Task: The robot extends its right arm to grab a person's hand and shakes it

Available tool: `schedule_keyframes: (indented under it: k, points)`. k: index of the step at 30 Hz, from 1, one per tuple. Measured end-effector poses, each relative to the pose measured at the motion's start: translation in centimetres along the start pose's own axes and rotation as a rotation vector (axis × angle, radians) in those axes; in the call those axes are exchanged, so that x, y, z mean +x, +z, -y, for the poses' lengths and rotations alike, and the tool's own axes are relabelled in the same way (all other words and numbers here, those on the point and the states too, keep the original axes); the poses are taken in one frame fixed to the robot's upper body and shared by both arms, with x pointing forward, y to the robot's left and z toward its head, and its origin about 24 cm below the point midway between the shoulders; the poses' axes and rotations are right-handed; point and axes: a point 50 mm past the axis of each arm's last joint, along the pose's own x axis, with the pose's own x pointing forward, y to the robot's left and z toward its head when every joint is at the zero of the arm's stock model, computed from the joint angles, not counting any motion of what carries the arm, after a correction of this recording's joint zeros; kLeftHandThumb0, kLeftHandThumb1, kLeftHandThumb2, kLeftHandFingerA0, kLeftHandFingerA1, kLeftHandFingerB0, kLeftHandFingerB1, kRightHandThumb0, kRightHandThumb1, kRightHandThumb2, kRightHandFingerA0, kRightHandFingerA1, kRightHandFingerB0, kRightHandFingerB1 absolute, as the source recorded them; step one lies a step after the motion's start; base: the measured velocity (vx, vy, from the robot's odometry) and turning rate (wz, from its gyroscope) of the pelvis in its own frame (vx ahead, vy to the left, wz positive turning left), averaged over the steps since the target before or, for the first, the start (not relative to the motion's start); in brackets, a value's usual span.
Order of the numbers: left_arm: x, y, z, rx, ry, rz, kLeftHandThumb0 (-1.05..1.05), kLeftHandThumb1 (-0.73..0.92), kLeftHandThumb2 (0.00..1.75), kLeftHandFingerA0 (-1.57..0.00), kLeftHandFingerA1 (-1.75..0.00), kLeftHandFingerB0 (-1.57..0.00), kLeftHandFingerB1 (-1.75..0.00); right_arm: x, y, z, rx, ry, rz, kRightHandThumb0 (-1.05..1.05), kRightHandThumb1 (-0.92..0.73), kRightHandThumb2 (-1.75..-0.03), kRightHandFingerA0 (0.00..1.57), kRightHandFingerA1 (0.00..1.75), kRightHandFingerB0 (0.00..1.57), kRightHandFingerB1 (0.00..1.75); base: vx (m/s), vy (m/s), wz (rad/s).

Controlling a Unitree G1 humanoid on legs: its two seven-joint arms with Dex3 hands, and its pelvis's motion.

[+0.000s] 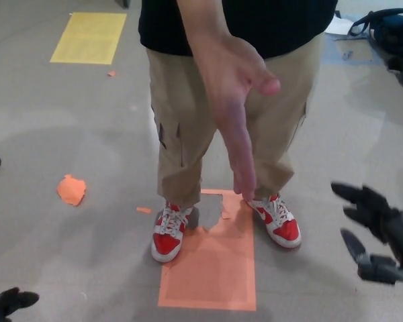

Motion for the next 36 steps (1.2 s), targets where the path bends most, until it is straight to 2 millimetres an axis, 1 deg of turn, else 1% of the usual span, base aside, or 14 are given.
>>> schedule_keyframes:
  k: [1,5,7,8,10,13,14,19,21,22,26,27,28,36]
  points:
    - [0.1,0.2,-0.1,0.004,0.001,0.004,-0.79,0.76,1.08,-0.13,-0.46,-0.04,-0.33,0.1,0.9,0.2,0.001,-0.006,0.032,-0.92,-0.76,-1.10,0.05,0.23,0.06,0.25,0.00,0.000,0.00]
    - [0.5,0.7,-0.6,0.013,0.009,0.016,-0.81,0.90,0.71,-0.19,-0.33,-0.09,-0.24,0.7,4.7,1.3,-0.004,-0.030,0.155,-0.92,-0.78,-1.10,0.05,0.22,0.05,0.25,0.00,0.000,0.00]
    - [0.6,0.9,-0.8,0.015,0.015,0.020,-0.79,0.77,1.08,-0.06,-0.43,-0.10,-0.33,0.9,6.5,1.8,-0.006,-0.038,0.211,-0.91,-0.78,-1.11,0.02,0.21,0.02,0.24,0.00,0.000,0.00]
    - [0.6,1.0,-0.9,0.015,0.016,0.020,-0.74,0.92,0.71,-0.12,-0.30,-0.09,-0.25,1.0,7.0,1.9,-0.007,-0.039,0.226,-0.91,-0.78,-1.12,0.01,0.21,0.02,0.23,0.00,0.000,0.00]
    - [0.8,1.1,-1.1,0.015,0.021,0.021,-0.72,0.92,0.69,-0.12,-0.30,-0.10,-0.25,1.3,8.8,2.4,-0.006,-0.044,0.275,-0.90,-0.79,-1.13,0.00,0.20,0.00,0.22,0.00,0.000,0.00]
    - [0.8,1.1,-1.2,0.012,0.025,0.020,-0.78,0.91,0.73,-0.12,-0.29,-0.09,-0.23,1.6,10.8,2.9,-0.001,-0.043,0.327,-0.93,-0.82,-1.16,0.00,0.17,0.00,0.19,0.00,0.000,0.00]
    - [0.8,1.1,-1.3,0.012,0.026,0.020,-0.82,0.79,1.08,-0.09,-0.37,-0.08,-0.28,1.7,11.4,3.0,0.000,-0.042,0.342,-0.93,-0.82,-1.17,0.00,0.18,0.00,0.19,0.00,0.000,0.00]
    - [0.9,1.2,-1.4,0.010,0.030,0.020,-0.83,0.80,1.09,-0.09,-0.36,-0.09,-0.26,2.1,13.8,3.5,0.016,-0.021,0.396,-0.95,-0.74,-0.93,0.00,0.10,0.00,0.13,0.00,0.000,0.00]
    - [0.9,1.1,-1.5,0.008,0.030,0.018,-0.77,0.92,0.70,-0.11,-0.29,-0.08,-0.24,2.2,14.7,3.7,0.025,-0.008,0.411,-0.91,-0.76,-1.15,0.00,0.18,0.00,0.19,0.00,0.000,0.00]
    - [0.9,1.1,-1.5,0.007,0.030,0.016,-0.75,0.75,1.10,-0.06,-0.42,-0.04,-0.31,2.3,15.1,3.8,0.032,0.002,0.416,-0.89,-0.73,-1.13,0.00,0.20,0.00,0.20,0.00,0.000,0.00]
    - [0.9,0.9,-1.5,0.004,0.029,0.008,-0.74,0.74,1.09,-0.06,-0.42,-0.04,-0.32,2.7,16.3,4.0,0.057,0.038,0.421,-0.88,-0.72,-1.12,0.00,0.20,0.00,0.19,0.00,0.000,0.00]
    - [0.9,0.9,-1.5,0.003,0.029,0.007,-0.75,0.75,1.09,-0.06,-0.43,-0.04,-0.32,2.8,16.5,4.0,0.063,0.049,0.421,-0.89,-0.91,-0.66,0.00,0.13,0.00,0.16,0.00,0.000,0.00]
    - [0.9,0.9,-1.5,0.003,0.029,0.007,-0.76,0.92,0.72,-0.12,-0.29,-0.09,-0.24,2.9,16.7,4.0,0.066,0.054,0.420,-0.92,-0.72,-1.11,0.00,0.18,0.00,0.17,0.00,0.000,0.00]
    - [0.9,0.9,-1.6,0.003,0.031,0.007,-0.78,0.77,1.10,-0.12,-0.45,-0.01,-0.35,4.0,18.5,3.2,0.082,0.166,0.382,-1.05,-0.73,-1.07,0.00,0.09,0.00,0.06,0.00,0.000,0.00]
